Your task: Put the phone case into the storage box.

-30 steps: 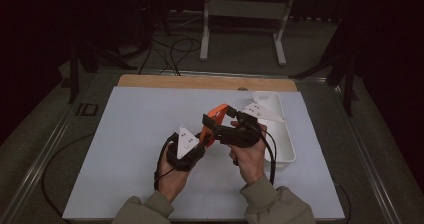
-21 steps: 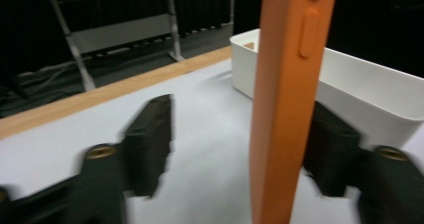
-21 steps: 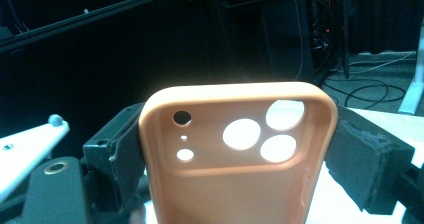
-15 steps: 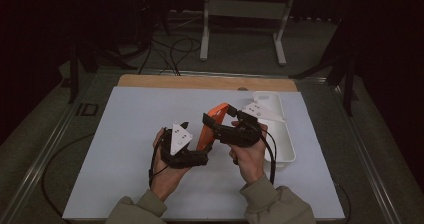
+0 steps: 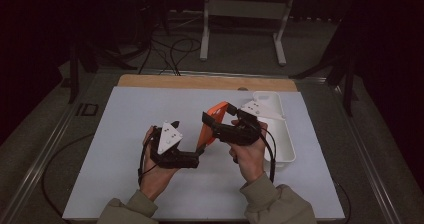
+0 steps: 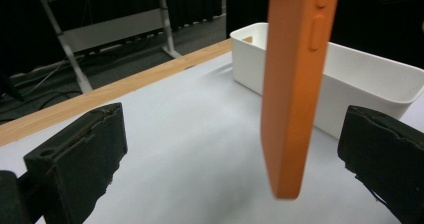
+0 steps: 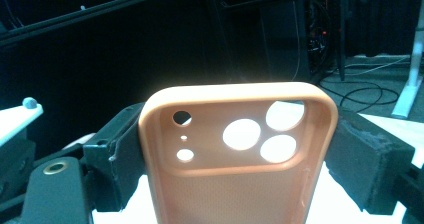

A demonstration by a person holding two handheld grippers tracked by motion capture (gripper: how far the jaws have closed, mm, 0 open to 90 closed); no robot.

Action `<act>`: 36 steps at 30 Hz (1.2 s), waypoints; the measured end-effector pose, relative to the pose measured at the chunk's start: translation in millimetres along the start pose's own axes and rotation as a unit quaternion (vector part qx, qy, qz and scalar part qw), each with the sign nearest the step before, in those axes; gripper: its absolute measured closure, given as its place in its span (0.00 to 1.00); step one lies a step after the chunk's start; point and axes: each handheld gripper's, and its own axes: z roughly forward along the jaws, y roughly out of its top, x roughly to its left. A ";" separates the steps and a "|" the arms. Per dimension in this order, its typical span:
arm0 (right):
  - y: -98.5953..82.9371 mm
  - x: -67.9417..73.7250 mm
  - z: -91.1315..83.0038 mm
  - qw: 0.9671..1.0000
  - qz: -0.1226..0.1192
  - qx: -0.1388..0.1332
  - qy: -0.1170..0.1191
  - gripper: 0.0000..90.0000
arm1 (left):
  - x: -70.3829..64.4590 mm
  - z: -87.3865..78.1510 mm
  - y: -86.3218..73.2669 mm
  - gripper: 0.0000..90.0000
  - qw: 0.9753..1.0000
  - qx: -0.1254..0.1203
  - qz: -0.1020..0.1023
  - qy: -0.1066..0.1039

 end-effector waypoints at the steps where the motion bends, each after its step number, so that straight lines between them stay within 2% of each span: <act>1: 0.5 -0.4 -0.1 1.000 0.001 0.000 -0.001 0.19 | 1.9 -1.5 -0.7 0.00 1.000 -0.001 -0.002 0.000; 14: 7.2 -8.0 -1.2 1.000 0.000 -0.006 -0.015 0.19 | 31.9 -20.1 -12.0 0.00 1.000 -0.002 -0.019 0.010; 20: 10.8 -11.9 -2.5 1.000 -0.001 -0.005 -0.022 0.19 | 41.7 -26.7 -17.6 0.00 1.000 0.010 -0.015 0.017; 29: 14.3 -17.5 -5.5 0.999 -0.001 -0.011 -0.030 0.18 | 56.9 -35.1 -35.9 0.00 0.999 0.009 -0.031 0.015; 36: 17.5 -22.2 -8.6 0.999 0.000 -0.014 -0.039 0.18 | 66.6 -42.6 -54.2 0.00 0.999 0.009 -0.037 0.026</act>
